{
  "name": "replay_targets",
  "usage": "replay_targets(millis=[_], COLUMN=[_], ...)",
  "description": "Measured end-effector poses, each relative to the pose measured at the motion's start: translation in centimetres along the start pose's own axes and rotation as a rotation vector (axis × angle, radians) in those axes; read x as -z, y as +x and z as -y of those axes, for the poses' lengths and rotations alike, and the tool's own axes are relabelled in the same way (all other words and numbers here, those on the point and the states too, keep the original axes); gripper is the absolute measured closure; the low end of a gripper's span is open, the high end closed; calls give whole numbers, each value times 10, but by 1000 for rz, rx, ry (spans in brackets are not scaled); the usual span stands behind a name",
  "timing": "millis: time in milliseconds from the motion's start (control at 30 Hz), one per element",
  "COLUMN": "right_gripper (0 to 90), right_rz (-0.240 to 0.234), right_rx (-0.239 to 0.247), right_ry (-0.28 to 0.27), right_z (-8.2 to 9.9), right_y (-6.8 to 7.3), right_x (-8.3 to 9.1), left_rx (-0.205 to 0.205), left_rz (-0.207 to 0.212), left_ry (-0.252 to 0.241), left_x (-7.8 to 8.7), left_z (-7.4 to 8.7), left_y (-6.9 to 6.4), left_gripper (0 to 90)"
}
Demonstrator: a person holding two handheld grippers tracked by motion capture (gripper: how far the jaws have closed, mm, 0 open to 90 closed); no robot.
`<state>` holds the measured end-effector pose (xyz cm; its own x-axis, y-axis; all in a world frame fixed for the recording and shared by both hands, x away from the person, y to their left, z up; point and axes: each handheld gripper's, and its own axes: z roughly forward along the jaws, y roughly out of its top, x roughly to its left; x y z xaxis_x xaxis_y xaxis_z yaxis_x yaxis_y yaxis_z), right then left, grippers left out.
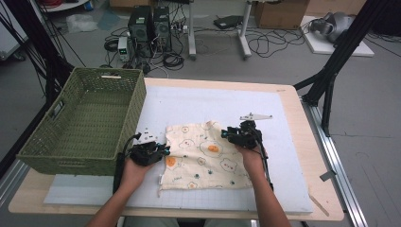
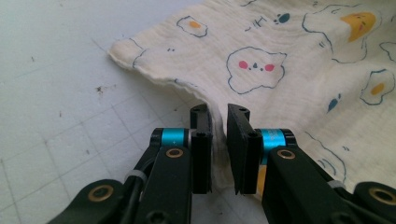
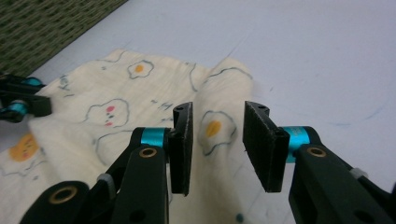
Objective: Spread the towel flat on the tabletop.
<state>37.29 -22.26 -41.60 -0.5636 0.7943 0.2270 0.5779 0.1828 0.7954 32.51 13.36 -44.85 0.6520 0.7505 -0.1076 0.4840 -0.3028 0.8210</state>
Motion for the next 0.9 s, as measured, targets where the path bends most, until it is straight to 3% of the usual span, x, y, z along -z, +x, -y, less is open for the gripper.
replay_targets(millis=[67,133,233,333,500,667,800,900], right_gripper=[663,705,712,688,592,512,511,584], right_rz=[76,190,236,196,36,59,68,54], right_rx=[-3,7,5,16,80,206,202,228], right_ry=[-44,-55,-11,40,116,207,213,213], right_z=[-2,-2,-2,-1,1,5,6,6], right_y=[-6,-15,-28,-29,-8,14,18,21], right_x=[5,10,9,-1,-23,-38,-40,-41], left_rx=[1,-2,-2,-1,-1,0,0,-1], left_rz=[1,0,1,-2,-3,-4,-5,-6], left_ry=[-2,-3,-1,-1,-2,-3,-2,0], left_x=[0,0,-1,0,0,0,-1,-1], left_z=[0,0,0,0,0,0,0,0], left_y=[0,-1,-1,0,0,0,0,-1], left_gripper=[795,795,794,793,787,784,780,779])
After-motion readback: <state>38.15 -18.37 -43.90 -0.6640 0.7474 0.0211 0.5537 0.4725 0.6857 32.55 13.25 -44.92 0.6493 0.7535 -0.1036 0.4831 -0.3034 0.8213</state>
